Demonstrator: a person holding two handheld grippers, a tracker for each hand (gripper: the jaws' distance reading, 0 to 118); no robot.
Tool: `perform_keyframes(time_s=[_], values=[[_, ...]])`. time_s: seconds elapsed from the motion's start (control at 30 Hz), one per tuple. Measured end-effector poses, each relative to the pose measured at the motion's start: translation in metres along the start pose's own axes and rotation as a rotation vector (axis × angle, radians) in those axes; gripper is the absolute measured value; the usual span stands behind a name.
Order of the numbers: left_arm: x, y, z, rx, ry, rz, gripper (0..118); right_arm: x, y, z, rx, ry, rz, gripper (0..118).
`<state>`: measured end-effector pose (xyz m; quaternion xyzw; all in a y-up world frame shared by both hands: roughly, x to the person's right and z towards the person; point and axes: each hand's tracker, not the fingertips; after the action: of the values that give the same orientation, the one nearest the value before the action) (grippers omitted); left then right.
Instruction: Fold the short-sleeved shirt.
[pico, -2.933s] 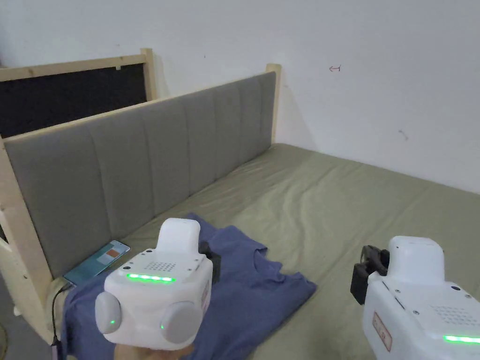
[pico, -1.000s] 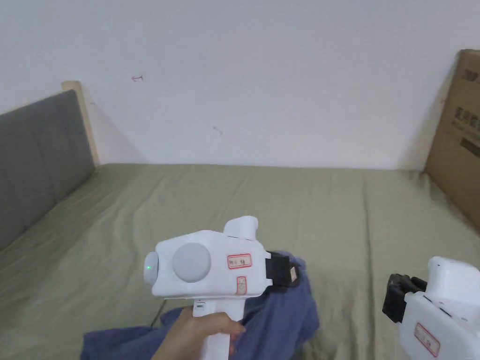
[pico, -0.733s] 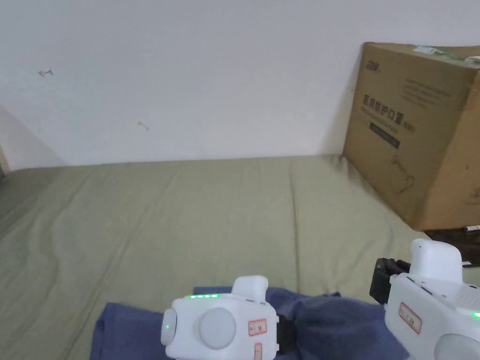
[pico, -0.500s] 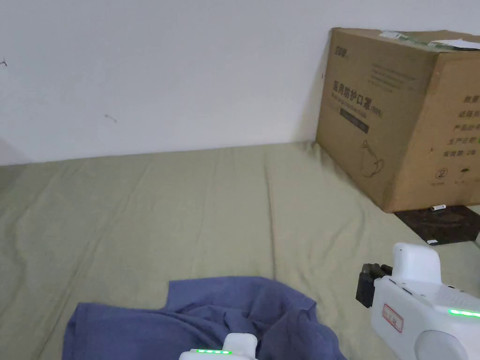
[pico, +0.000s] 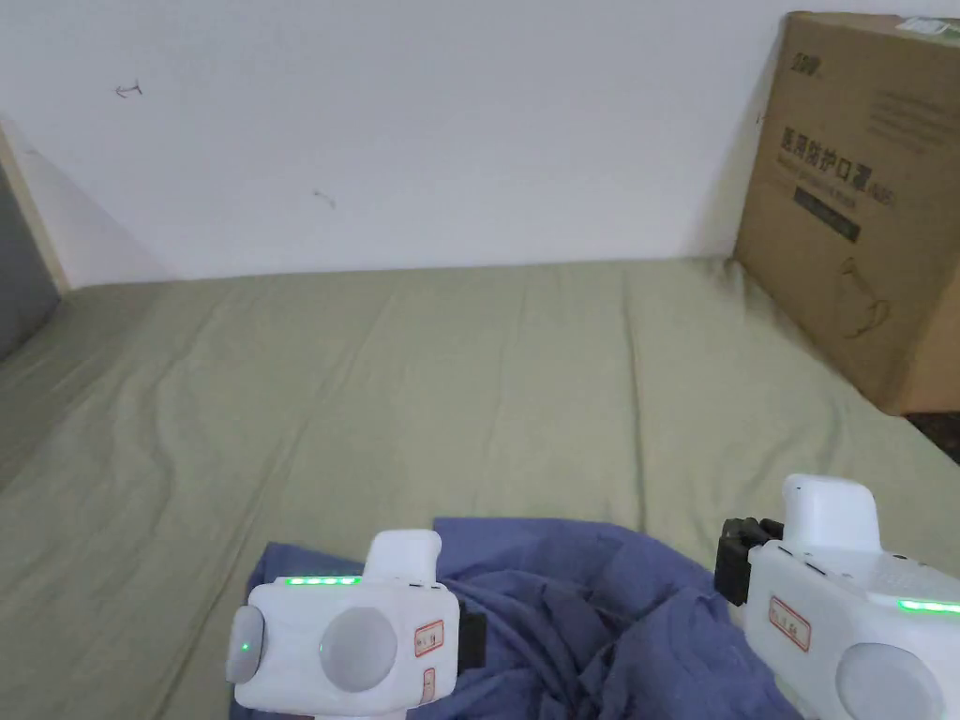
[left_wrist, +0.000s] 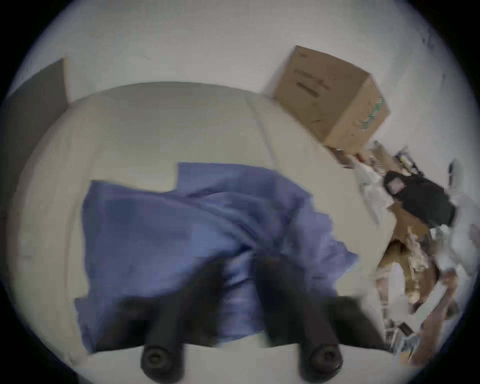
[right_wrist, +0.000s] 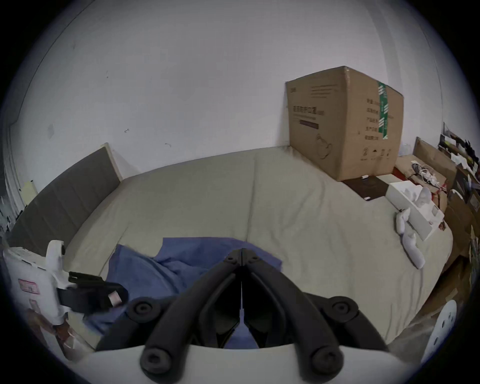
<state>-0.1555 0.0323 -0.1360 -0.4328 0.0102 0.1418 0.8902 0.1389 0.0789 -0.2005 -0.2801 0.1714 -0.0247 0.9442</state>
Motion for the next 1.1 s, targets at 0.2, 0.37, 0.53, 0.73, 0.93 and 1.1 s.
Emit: perform_keyframes(time_s=[0.2, 0.37, 0.53, 0.73, 0.93, 1.1], values=[[-0.075, -0.028, -0.019, -0.057, -0.041, 0.268, 0, -0.028, -0.012, -0.031, -0.069, 0.041, 0.055, 0], [-0.117, 0.017, -0.035, -0.039, 0.094, 0.208, 11, -0.036, -0.009, -0.065, -0.112, 0.051, 0.069, 0], [-0.16, 0.084, -0.064, -0.021, 0.221, 0.127, 116, -0.034, -0.004, -0.094, -0.148, 0.042, 0.094, 0], [-0.2, 0.116, -0.115, -0.109, 0.266, 0.239, 92, -0.027, -0.012, -0.117, -0.192, 0.033, 0.093, 0], [-0.195, 0.097, -0.133, -0.153, 0.323, 0.17, 22, -0.014, -0.022, -0.12, -0.226, 0.027, 0.091, 0], [-0.187, 0.101, -0.116, -0.155, 0.341, 0.139, 2, 0.003, -0.011, -0.123, -0.237, 0.041, 0.048, 0]])
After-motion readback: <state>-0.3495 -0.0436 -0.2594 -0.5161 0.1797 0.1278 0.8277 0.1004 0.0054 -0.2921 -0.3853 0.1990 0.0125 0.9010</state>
